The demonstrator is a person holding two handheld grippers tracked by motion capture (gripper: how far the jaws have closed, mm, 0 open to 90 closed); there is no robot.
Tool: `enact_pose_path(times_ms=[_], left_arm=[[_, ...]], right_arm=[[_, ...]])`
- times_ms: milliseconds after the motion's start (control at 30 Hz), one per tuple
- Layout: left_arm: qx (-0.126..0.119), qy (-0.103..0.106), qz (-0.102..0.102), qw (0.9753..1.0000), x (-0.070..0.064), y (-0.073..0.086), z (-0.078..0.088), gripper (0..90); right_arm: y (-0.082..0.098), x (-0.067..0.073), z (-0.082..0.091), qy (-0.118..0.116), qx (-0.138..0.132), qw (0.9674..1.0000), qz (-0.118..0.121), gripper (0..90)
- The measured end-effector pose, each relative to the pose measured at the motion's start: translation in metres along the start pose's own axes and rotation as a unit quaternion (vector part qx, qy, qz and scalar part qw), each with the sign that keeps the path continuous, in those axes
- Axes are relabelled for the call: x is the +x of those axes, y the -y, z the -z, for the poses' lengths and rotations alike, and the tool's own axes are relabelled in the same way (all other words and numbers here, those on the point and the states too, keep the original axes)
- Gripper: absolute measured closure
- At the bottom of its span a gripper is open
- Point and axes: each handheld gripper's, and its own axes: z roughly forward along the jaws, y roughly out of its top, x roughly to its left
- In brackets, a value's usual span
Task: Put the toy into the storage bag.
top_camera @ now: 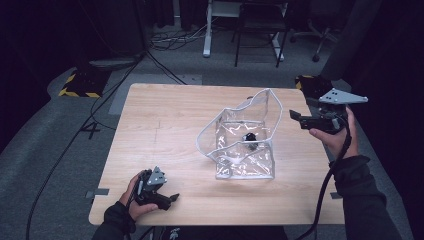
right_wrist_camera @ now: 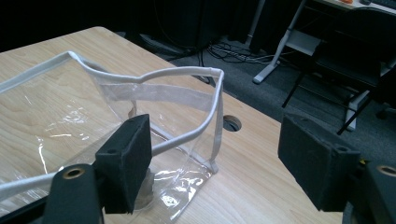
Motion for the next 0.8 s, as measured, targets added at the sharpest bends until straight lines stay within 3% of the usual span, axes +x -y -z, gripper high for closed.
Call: enact_pose_path(times_ms=[800], left_arm=[[0.000, 0.000, 0.000, 1.0000, 0.000, 0.000, 0.000, 7.7]], right_arm=[[0.036, -0.009, -0.011, 0.016, 0.038, 0.9991, -0.007, 26.3]])
